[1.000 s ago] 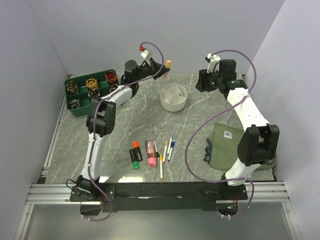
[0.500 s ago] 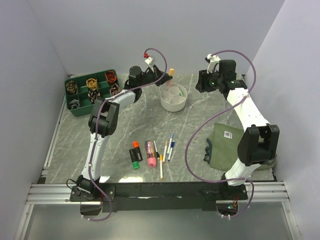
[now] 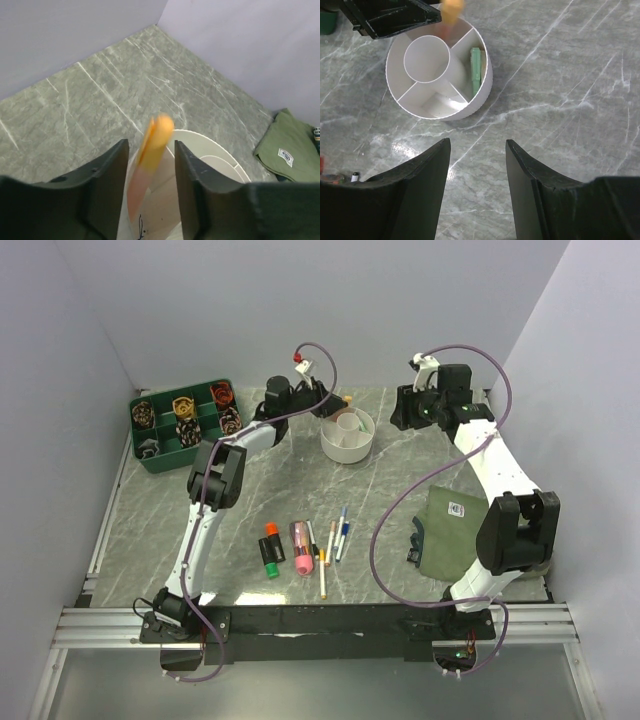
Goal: Sort the stationery into containers
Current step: Place the pen in the storage box, then pick up the pen from the center of the board.
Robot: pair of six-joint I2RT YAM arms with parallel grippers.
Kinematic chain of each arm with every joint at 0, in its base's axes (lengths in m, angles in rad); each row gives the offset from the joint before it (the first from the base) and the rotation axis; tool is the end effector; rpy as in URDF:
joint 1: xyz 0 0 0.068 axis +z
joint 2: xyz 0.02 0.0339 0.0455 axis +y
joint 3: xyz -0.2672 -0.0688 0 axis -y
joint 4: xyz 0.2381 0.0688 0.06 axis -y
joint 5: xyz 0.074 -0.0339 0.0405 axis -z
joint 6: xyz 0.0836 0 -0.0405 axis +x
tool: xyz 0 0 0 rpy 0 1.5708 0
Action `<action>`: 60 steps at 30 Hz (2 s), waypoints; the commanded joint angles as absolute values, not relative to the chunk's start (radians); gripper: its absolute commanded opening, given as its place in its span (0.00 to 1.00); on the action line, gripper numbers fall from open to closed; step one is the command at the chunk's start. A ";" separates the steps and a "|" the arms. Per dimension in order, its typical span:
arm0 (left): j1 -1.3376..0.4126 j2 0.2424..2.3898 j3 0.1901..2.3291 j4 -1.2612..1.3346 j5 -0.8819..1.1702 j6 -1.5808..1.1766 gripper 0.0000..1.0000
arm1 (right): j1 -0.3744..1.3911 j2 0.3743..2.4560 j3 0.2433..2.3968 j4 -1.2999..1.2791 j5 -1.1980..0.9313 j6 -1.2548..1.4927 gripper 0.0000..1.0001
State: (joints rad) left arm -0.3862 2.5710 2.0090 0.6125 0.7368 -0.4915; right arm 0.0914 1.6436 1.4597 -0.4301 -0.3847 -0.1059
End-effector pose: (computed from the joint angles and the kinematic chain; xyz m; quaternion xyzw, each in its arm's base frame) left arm 0.5477 -0.2833 0.1886 0.2268 0.6556 -0.5119 0.5066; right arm 0.4037 0.0685 0.3082 -0.1734 0.8585 0.1664 0.4531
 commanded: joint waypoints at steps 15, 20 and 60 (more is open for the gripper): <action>-0.364 1.752 1.634 -0.230 0.914 0.378 0.69 | 0.086 1.577 1.404 -0.405 -0.555 -0.297 0.57; -0.365 1.645 1.583 -0.941 0.748 1.162 0.69 | 0.086 1.552 1.361 -0.391 -0.650 -0.337 0.57; -0.459 2.115 1.643 -1.267 0.304 -0.121 0.64 | 0.087 1.631 1.514 -0.607 -0.704 -0.391 0.58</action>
